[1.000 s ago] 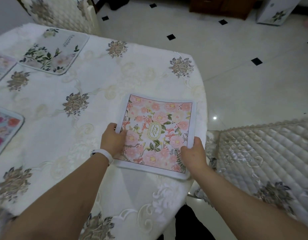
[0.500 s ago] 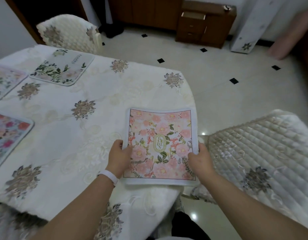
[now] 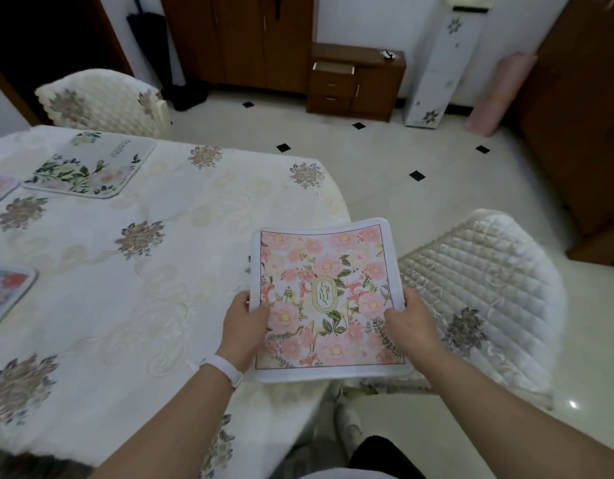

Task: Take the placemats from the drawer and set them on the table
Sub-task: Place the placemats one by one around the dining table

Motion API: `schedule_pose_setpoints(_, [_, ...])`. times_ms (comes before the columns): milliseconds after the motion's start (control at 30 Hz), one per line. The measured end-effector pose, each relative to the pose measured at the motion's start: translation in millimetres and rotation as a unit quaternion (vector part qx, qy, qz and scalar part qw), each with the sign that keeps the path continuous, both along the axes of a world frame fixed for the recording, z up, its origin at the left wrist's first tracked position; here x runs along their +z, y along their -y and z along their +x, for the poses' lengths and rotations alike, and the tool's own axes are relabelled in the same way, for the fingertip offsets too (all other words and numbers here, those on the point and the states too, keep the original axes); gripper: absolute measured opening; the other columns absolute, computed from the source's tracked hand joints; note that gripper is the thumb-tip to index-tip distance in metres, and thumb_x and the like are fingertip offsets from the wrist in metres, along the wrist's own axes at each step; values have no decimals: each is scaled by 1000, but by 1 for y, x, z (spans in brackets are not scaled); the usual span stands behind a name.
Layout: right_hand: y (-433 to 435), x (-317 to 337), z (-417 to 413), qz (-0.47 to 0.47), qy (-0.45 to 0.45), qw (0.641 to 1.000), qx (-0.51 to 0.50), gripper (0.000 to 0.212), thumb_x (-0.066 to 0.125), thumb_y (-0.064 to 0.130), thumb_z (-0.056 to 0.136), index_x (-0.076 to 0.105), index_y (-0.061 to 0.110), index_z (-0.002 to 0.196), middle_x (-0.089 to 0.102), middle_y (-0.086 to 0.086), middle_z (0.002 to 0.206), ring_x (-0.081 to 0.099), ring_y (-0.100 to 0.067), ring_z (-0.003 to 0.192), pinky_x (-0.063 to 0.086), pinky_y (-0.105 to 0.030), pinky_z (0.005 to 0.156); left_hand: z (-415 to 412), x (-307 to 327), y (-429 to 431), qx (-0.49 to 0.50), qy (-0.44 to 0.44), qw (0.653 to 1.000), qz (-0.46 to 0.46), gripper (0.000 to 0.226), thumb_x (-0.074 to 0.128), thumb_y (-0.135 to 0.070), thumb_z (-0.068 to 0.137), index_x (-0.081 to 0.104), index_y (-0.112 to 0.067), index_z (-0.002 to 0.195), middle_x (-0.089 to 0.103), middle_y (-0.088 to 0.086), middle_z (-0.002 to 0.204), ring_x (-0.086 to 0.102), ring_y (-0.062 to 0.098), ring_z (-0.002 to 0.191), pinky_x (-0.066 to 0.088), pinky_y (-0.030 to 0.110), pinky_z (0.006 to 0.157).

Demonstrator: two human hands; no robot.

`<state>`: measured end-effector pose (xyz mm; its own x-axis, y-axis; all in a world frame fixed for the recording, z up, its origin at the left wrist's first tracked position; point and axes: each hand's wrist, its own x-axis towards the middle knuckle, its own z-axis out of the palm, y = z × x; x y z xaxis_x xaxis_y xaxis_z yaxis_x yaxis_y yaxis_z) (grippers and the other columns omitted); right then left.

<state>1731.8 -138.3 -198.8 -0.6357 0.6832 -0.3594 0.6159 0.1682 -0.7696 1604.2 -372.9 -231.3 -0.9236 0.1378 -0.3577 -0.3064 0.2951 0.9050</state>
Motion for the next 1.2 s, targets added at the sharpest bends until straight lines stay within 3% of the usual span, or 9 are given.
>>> schedule_pose_setpoints(67, [-9, 0, 2, 5, -3, 1000, 11, 28, 49, 5, 91, 55, 21, 113, 65, 0, 90, 62, -21, 72, 48, -31, 56, 4, 2, -5, 5, 3, 1000, 2, 12, 59, -17, 95, 63, -18, 106, 70, 4, 99, 68, 22, 89, 57, 38, 75])
schedule_pose_setpoints(233, [-42, -6, -2, 15, 3, 999, 45, 27, 50, 6, 90, 54, 22, 111, 64, 4, 91, 63, -17, 79, 55, -36, 69, 14, 6, -26, 34, -2, 999, 2, 11, 58, -15, 96, 61, -19, 105, 69, 1, 97, 67, 18, 87, 53, 29, 67])
schedule_pose_setpoints(400, [-85, -11, -9, 10, -8, 997, 81, 26, 51, 3, 88, 56, 19, 108, 64, 4, 88, 63, -19, 78, 55, -35, 66, 29, 7, -59, 60, 7, 998, -21, 11, 57, -14, 95, 61, -22, 101, 70, 5, 98, 69, 24, 89, 58, 42, 78])
schedule_pose_setpoints(567, [-129, -10, -25, 7, -9, 987, 158, 16, 51, 5, 88, 55, 14, 100, 65, -6, 89, 62, -23, 73, 45, -29, 56, 49, 12, -89, 121, 4, 992, -41, 9, 57, -14, 94, 60, -18, 102, 70, 6, 98, 69, 25, 90, 58, 40, 76])
schedule_pose_setpoints(767, [-159, -1, -57, 43, -18, 963, 265, 13, 50, 8, 91, 51, 15, 102, 56, 1, 81, 54, -16, 66, 39, -28, 53, 75, 18, -112, 204, -3, 977, -57, 6, 59, -18, 95, 59, -19, 100, 68, 4, 99, 68, 23, 89, 58, 43, 80])
schedule_pose_setpoints(933, [-153, 1, -87, 70, -20, 940, 335, 14, 50, 9, 91, 51, 15, 103, 53, 4, 78, 50, -13, 65, 33, -26, 51, 87, 19, -108, 253, -6, 966, -57, 9, 62, -22, 95, 60, -18, 102, 69, 2, 99, 68, 21, 89, 57, 38, 76])
schedule_pose_setpoints(1067, [-142, 1, -117, 122, -9, 909, 399, 6, 49, 11, 93, 48, 14, 98, 55, -3, 80, 52, -19, 65, 34, -29, 50, 81, 12, -97, 273, -4, 960, -65, 9, 62, -21, 95, 60, -16, 103, 68, 0, 98, 66, 17, 88, 53, 30, 68])
schedule_pose_setpoints(1200, [-126, -4, -157, 144, 6, 896, 419, 7, 47, 9, 90, 47, 11, 98, 55, -9, 81, 52, -27, 67, 41, -34, 56, 64, 0, -87, 282, 14, 956, -76, 8, 62, -22, 94, 60, -17, 100, 68, 2, 97, 67, 20, 88, 57, 41, 77])
